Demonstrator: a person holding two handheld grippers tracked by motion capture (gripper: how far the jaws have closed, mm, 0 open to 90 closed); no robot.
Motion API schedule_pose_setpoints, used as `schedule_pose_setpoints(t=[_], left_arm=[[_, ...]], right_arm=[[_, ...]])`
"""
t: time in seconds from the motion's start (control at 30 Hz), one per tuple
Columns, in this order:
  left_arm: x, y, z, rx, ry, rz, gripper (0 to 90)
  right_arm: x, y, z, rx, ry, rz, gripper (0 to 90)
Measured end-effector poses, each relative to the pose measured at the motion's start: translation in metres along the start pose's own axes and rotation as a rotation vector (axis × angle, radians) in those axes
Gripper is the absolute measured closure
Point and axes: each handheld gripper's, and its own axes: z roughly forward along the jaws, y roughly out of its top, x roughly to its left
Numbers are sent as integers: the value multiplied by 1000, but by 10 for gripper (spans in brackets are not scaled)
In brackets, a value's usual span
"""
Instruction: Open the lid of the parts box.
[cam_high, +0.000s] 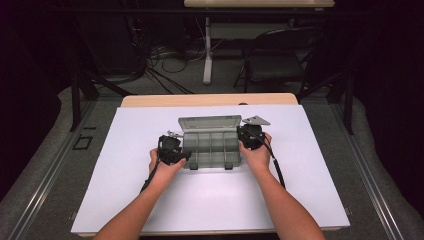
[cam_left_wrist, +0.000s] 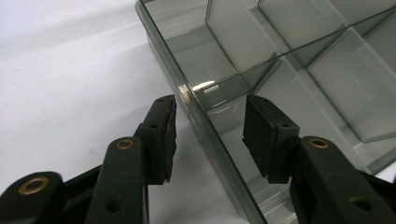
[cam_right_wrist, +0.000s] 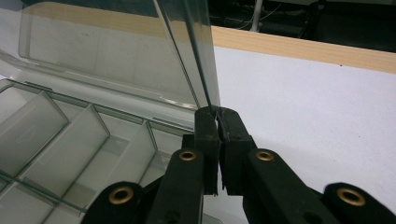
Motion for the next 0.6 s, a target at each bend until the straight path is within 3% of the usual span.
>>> schedule_pose_setpoints(t=[0.3, 0.43, 0.6], left_arm=[[-3, -2, 8, 30, 26, 7, 606], [-1, -4, 8, 25, 36, 4, 684], [-1, -4, 8, 28, 40, 11, 691]], right_arm=[[1, 0, 0, 0, -4, 10, 880], [2, 0, 1, -5, -11, 31, 882], [5, 0, 1, -4, -33, 31, 885]])
